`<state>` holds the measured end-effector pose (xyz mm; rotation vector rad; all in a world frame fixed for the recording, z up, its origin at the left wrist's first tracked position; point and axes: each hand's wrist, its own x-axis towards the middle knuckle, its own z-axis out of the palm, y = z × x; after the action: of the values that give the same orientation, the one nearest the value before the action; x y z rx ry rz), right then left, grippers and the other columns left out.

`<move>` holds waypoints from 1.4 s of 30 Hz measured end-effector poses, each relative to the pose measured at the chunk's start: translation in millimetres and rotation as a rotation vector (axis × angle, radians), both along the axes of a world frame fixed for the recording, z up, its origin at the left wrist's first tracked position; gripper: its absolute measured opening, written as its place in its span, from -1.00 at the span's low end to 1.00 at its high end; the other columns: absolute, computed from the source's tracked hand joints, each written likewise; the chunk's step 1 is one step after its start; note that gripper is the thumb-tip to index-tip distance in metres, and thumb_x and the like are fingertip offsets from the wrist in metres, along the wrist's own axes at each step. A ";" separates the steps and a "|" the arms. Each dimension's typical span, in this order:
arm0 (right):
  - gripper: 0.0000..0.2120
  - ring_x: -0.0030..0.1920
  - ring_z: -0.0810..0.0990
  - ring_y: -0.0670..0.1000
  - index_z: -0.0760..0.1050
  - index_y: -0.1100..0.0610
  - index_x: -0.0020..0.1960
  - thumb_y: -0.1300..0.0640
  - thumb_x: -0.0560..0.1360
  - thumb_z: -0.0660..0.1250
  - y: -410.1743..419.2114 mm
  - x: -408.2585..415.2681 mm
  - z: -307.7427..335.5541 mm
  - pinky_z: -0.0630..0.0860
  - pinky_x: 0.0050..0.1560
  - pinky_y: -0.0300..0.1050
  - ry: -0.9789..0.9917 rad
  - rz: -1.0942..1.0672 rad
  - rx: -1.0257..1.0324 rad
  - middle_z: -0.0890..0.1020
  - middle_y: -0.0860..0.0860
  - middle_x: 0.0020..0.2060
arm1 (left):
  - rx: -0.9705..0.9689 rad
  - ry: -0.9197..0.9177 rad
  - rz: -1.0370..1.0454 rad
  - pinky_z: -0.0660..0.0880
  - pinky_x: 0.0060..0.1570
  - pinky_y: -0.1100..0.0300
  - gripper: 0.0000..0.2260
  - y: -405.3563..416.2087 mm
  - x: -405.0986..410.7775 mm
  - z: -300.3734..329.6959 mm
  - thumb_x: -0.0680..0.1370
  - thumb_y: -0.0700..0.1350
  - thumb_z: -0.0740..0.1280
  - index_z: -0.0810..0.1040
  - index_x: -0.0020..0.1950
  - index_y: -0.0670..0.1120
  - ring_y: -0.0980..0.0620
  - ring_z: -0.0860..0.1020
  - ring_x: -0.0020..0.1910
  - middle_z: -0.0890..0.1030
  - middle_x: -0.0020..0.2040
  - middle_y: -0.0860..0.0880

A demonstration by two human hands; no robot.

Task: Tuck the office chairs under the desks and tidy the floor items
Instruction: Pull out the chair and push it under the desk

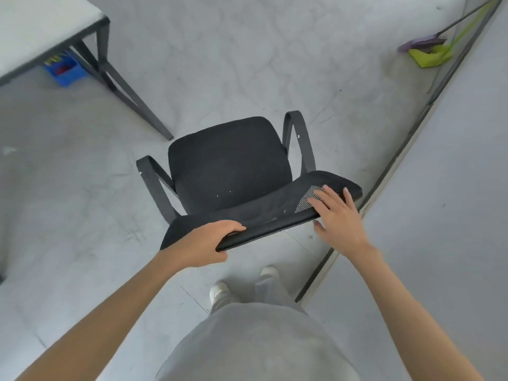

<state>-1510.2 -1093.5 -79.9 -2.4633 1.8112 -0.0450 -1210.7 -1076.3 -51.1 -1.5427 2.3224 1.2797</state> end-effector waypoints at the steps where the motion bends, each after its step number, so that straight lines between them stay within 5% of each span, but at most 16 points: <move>1: -0.60 0.19 0.54 0.20 0.57 0.23 0.07 0.31 0.22 0.47 4.9 10.7 -2.4 0.34 0.27 0.25 -0.020 0.022 -0.019 0.63 0.14 0.08 | -0.045 -0.039 0.026 0.40 0.14 0.25 -0.50 5.9 7.9 0.9 0.44 -0.20 0.28 0.33 0.35 0.07 0.14 0.42 0.24 0.42 0.31 0.18; 4: -0.64 -0.08 0.65 0.14 0.61 0.23 -0.06 0.38 0.15 0.47 13.9 42.2 -4.8 0.55 0.06 0.02 -0.101 0.061 -0.092 0.69 0.09 -0.14 | -0.299 -0.216 0.142 0.42 -0.06 0.20 -0.64 19.7 16.8 -7.6 0.47 -0.08 0.29 0.41 0.27 0.02 0.06 0.51 0.11 0.53 0.19 0.13; 7: -0.61 -0.22 0.66 0.10 0.62 0.22 -0.14 0.42 0.05 0.52 18.6 55.2 -5.9 0.59 -0.08 -0.08 -0.072 0.080 -0.138 0.69 0.06 -0.25 | -0.445 -0.308 0.278 0.36 -0.33 0.20 -0.79 25.4 21.6 -20.4 0.40 -0.05 0.41 0.55 0.00 -0.05 -0.05 0.59 -0.18 0.64 -0.15 0.02; 11: -0.67 -0.34 0.63 0.09 0.60 0.18 -0.23 0.37 0.04 0.53 13.3 58.7 -3.2 0.59 -0.24 -0.10 0.004 0.116 -0.092 0.65 0.03 -0.37 | -0.564 -0.394 0.141 0.23 -0.55 0.30 -0.77 24.0 42.0 -32.5 0.16 -0.12 0.56 0.56 -0.32 -0.06 -0.01 0.51 -0.52 0.54 -0.47 0.04; 14: -0.75 -0.38 0.57 0.10 0.55 0.16 -0.24 0.31 0.10 0.46 1.3 70.9 2.8 0.55 -0.32 -0.09 -0.017 0.169 0.040 0.61 0.01 -0.40 | -0.581 -0.408 0.093 0.26 -0.59 0.30 -0.79 21.0 63.6 -35.0 0.14 -0.16 0.56 0.57 -0.34 -0.06 -0.02 0.51 -0.56 0.55 -0.50 0.04; 18: -0.72 -0.09 0.55 0.06 0.47 0.08 0.04 0.14 0.33 0.25 0.2 104.4 5.8 0.44 -0.24 -0.12 -0.019 0.171 0.259 0.60 -0.05 -0.11 | -0.538 -0.331 0.195 0.30 -0.47 0.22 -0.91 18.7 98.0 -28.7 0.31 -0.15 0.47 0.59 -0.26 -0.04 -0.04 0.55 -0.43 0.60 -0.41 0.05; 25: -0.82 -0.13 0.53 0.08 0.45 0.10 -0.07 0.14 0.33 0.26 3.9 169.8 4.6 0.33 -0.30 -0.11 -0.023 0.137 0.243 0.59 -0.04 -0.16 | -0.480 -0.330 0.237 0.28 -0.31 0.21 -0.96 15.4 156.2 -25.3 0.42 -0.12 0.38 0.61 -0.16 -0.01 -0.10 0.57 -0.26 0.63 -0.29 0.01; 30: -0.77 -0.07 0.54 0.08 0.47 0.07 0.01 0.11 0.36 0.27 6.5 215.9 1.9 0.32 -0.27 -0.12 -0.024 0.188 0.250 0.60 -0.05 -0.10 | -0.503 -0.348 0.332 0.15 -0.43 0.25 -0.95 33.9 195.7 -22.4 0.39 -0.17 0.39 0.58 -0.24 -0.03 -0.08 0.50 -0.35 0.59 -0.36 0.01; 36: -0.65 0.02 0.56 0.02 0.47 0.02 0.11 0.12 0.32 0.25 12.5 224.4 -3.0 0.49 -0.15 -0.11 0.013 0.338 0.228 0.61 -0.10 0.01 | -0.533 -0.364 0.469 0.30 -0.52 0.24 -0.92 88.6 203.5 -35.7 0.30 -0.19 0.37 0.50 -0.35 -0.04 -0.04 0.44 -0.46 0.52 -0.46 0.03; 42: -0.61 -0.12 0.65 0.04 0.57 0.01 0.02 0.14 0.18 0.34 -18.0 205.5 -1.7 0.52 -0.32 -0.12 -0.003 0.500 0.174 0.68 -0.11 -0.12 | -0.528 -0.404 0.506 0.20 -0.60 0.28 -0.81 115.9 167.5 -35.6 0.15 -0.15 0.46 0.44 -0.43 -0.03 0.00 0.45 -0.58 0.48 -0.54 0.05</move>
<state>-1304.6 -1111.5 -81.6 -2.6955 1.0955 0.1348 -1043.2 -960.4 -86.7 -2.3886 2.1659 0.3172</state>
